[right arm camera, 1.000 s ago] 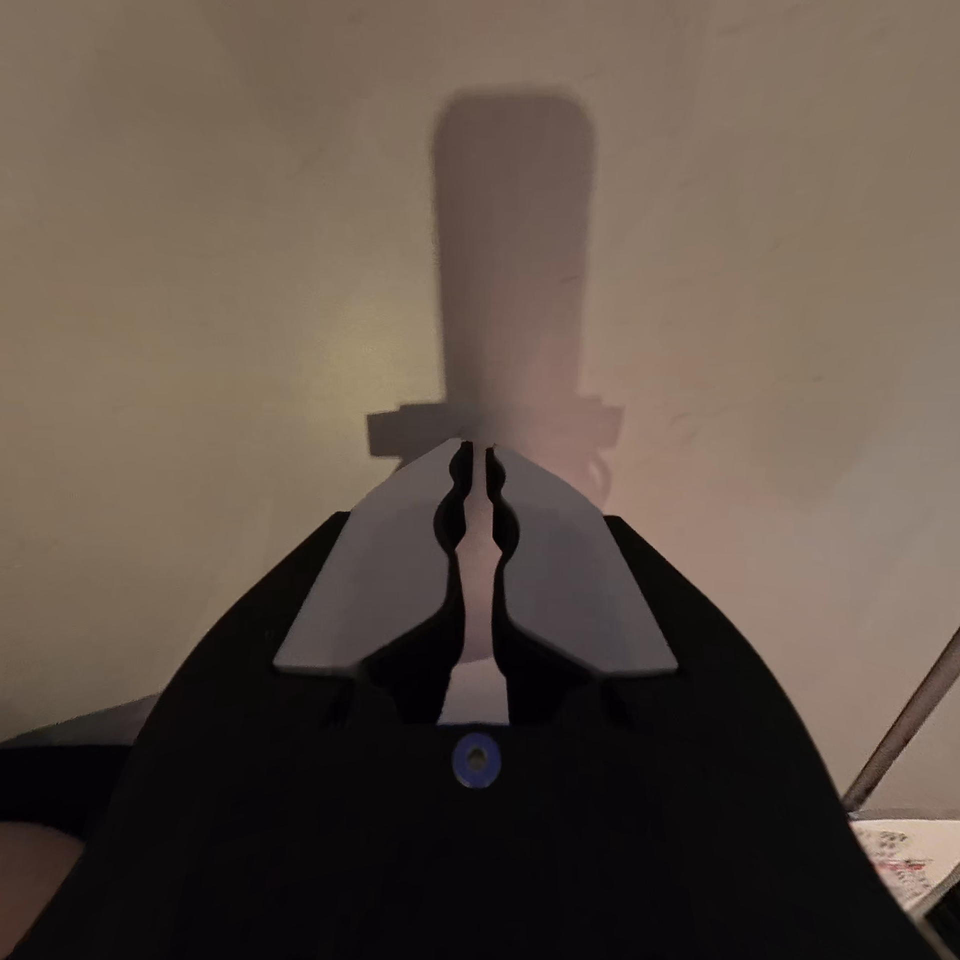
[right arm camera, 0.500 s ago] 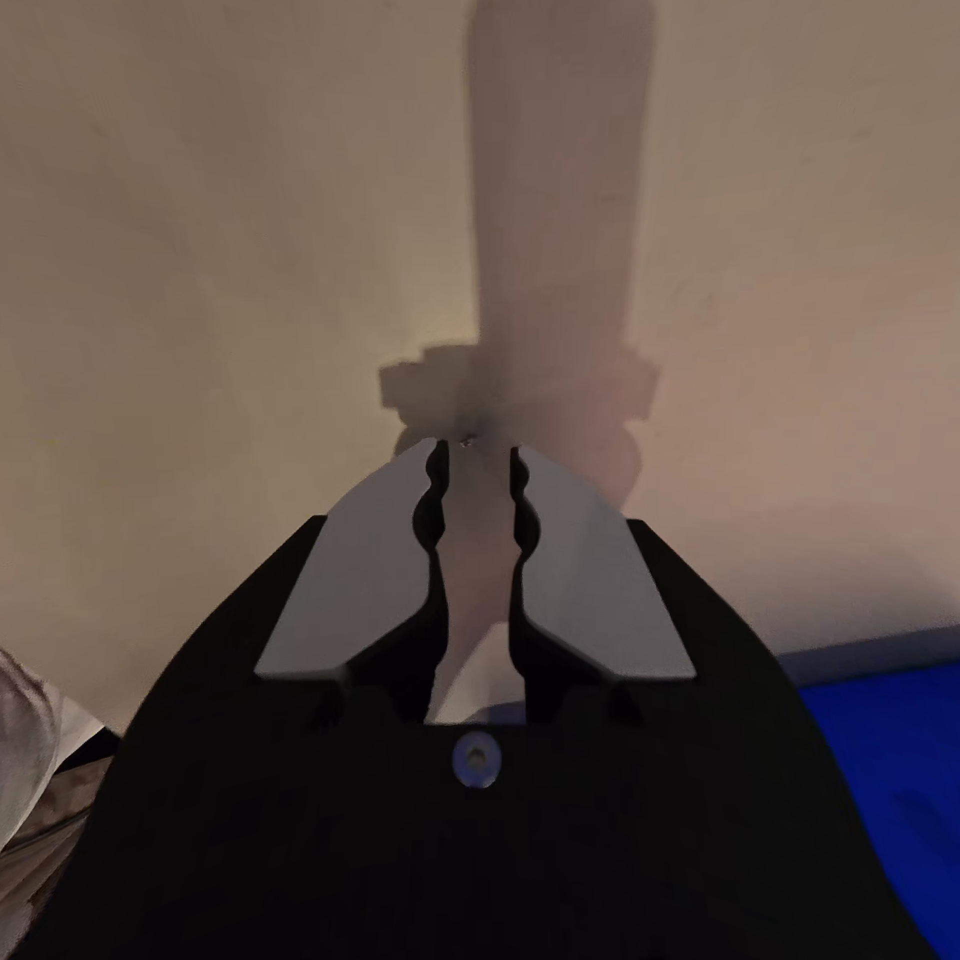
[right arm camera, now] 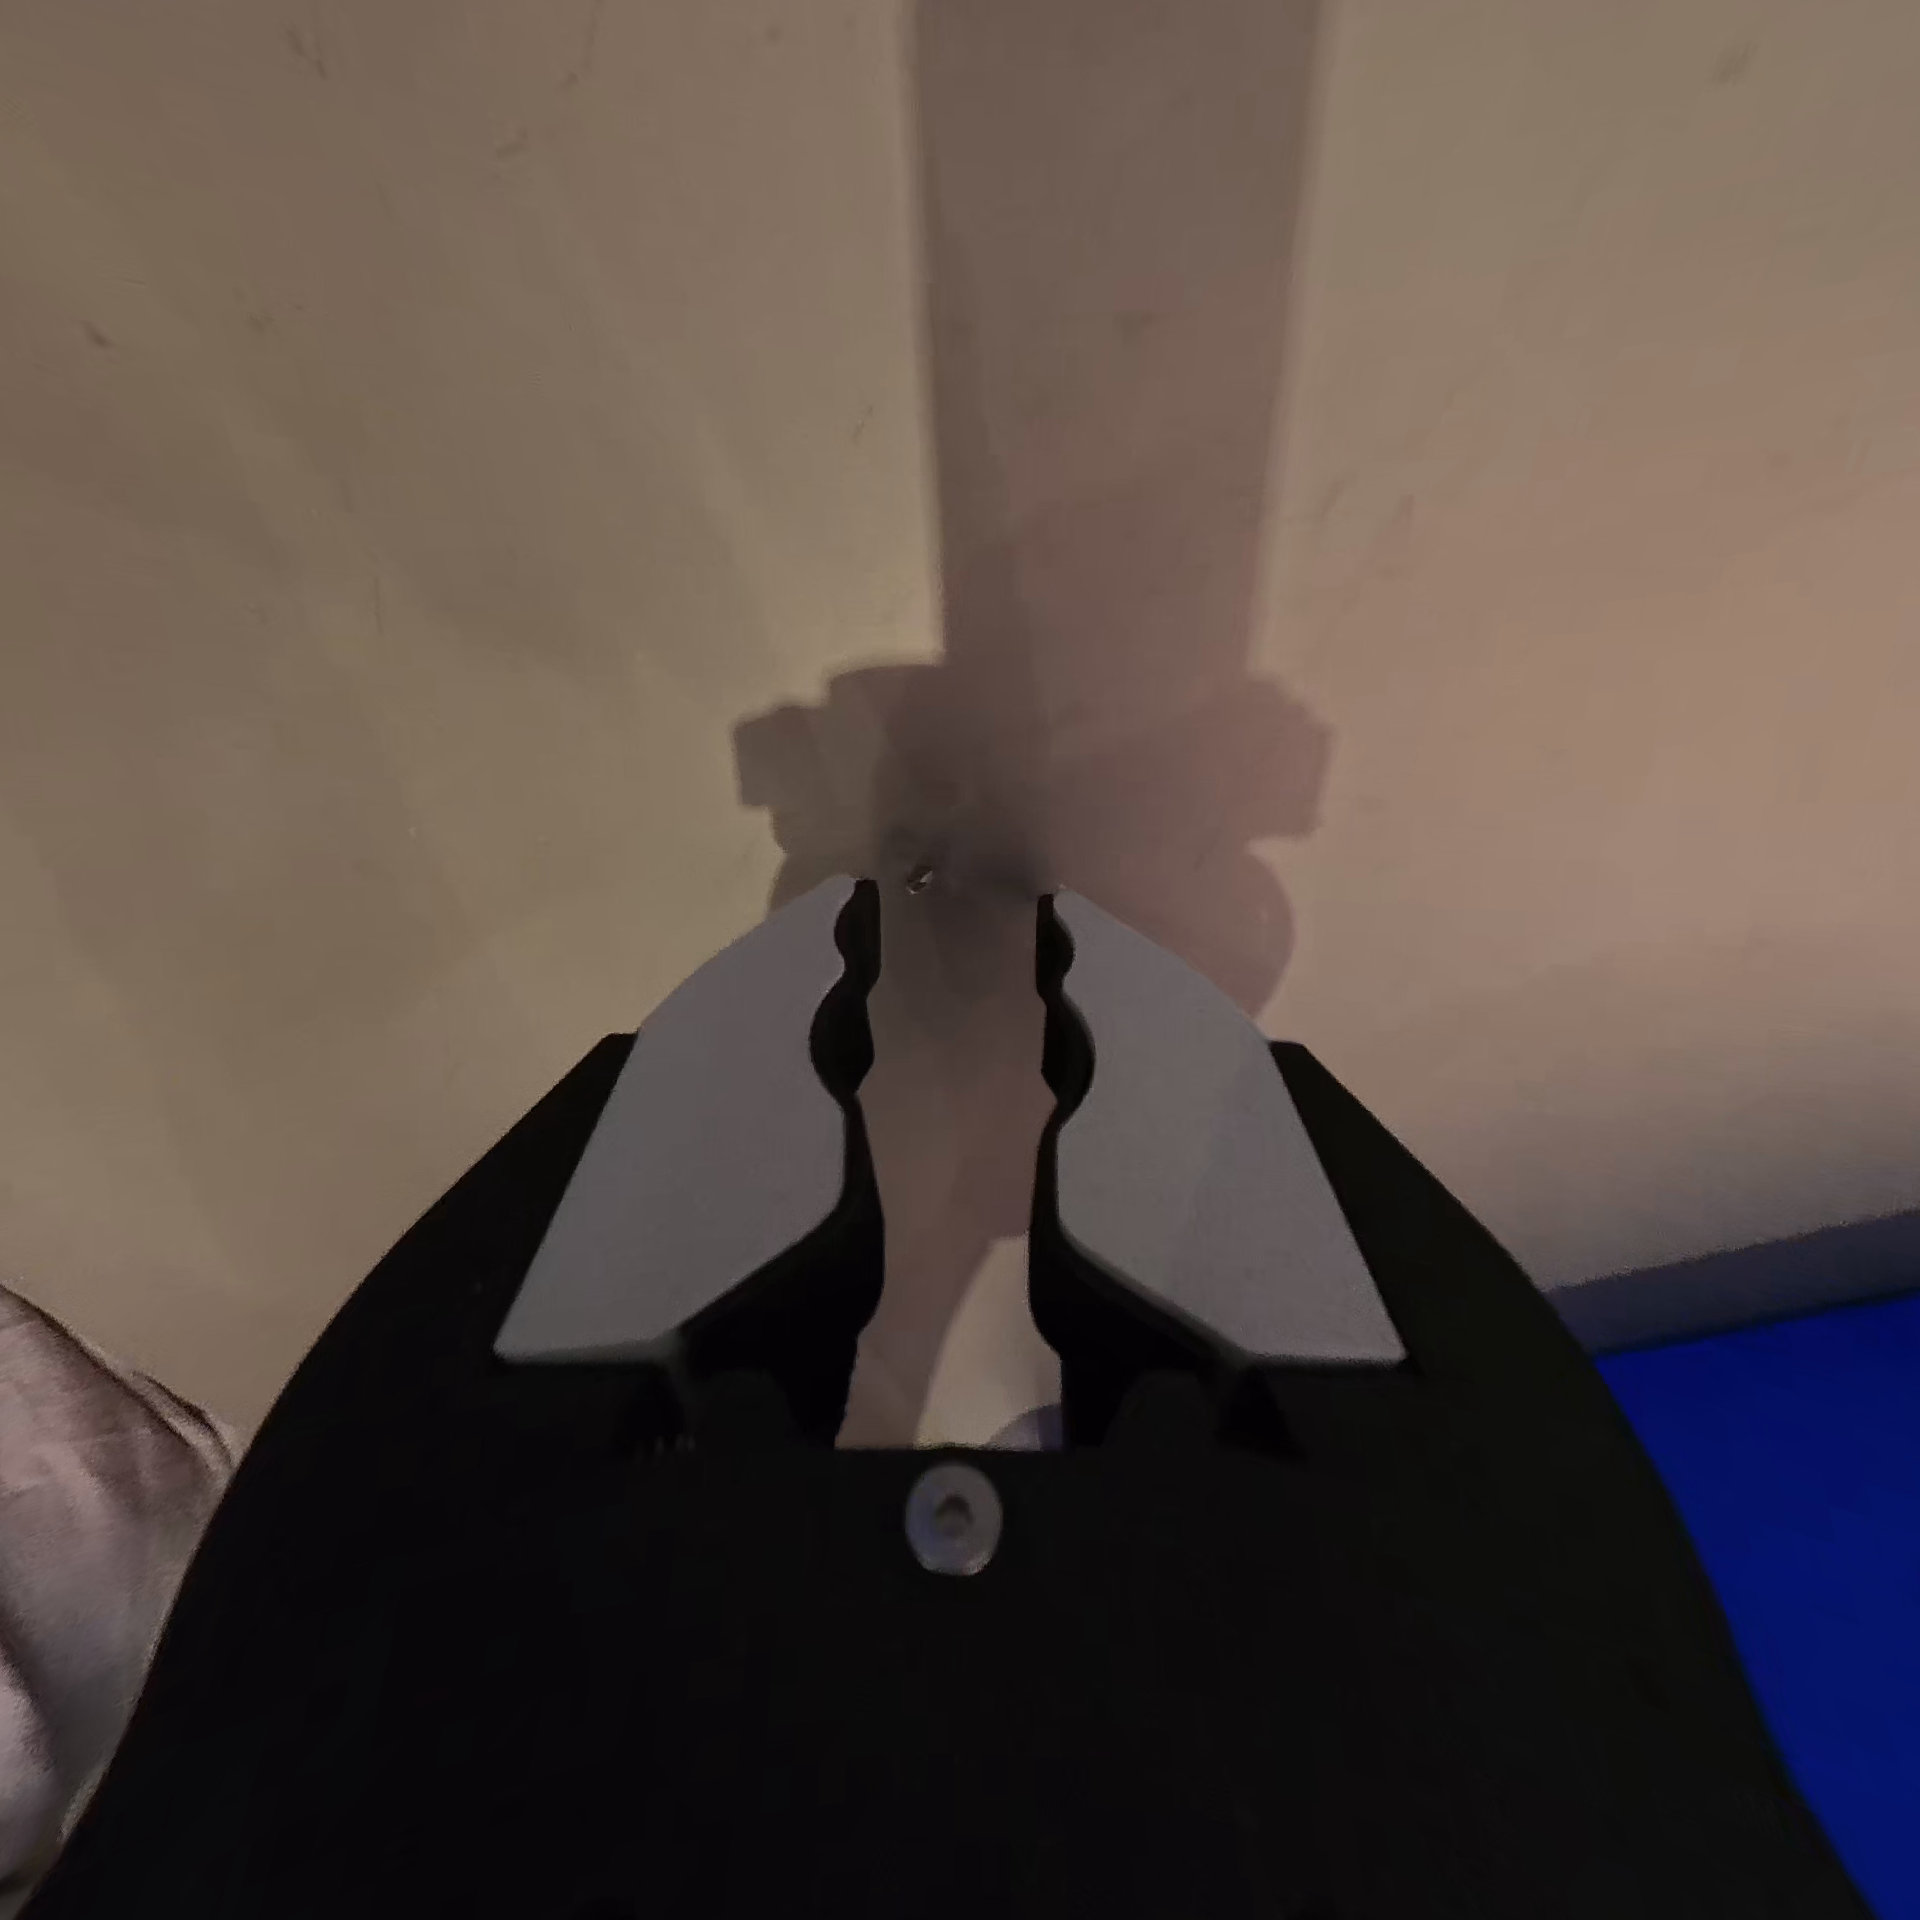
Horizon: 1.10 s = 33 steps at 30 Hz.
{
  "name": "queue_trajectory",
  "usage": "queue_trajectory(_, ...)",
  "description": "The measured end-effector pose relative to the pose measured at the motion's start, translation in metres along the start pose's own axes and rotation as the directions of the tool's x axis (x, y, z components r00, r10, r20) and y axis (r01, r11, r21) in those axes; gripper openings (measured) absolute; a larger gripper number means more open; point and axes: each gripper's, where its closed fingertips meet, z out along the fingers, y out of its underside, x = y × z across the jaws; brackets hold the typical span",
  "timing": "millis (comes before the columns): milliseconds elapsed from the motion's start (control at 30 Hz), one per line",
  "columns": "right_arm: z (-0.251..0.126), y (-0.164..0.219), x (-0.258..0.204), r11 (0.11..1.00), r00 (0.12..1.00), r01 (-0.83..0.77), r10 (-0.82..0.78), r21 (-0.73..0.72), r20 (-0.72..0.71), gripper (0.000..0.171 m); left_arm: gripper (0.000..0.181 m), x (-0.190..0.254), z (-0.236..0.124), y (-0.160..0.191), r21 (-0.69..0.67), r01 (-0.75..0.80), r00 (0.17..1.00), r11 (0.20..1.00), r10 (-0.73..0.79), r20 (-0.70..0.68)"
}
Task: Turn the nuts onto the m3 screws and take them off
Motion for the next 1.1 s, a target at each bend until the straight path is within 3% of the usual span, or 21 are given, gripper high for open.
queue_trajectory(600,0.005,0.002,0.004,0.999,1.0,0.018,-0.018,-0.026,0.009,0.009,0.002,0.0,0.0,0.0,-0.001,-0.004,1.0,1.0,0.004,-0.002)
queue_trajectory(900,-0.006,-0.003,0.006,0.998,0.999,0.047,-0.048,0.034,0.024,0.015,0.002,0.001,-0.002,-0.001,0.003,-0.007,1.0,1.0,0.007,-0.002)
queue_trajectory(1100,-0.007,-0.002,0.009,0.976,0.975,0.219,-0.218,0.013,-0.048,0.024,0.002,0.001,-0.002,-0.001,0.0,-0.008,1.0,1.0,0.008,-0.004)
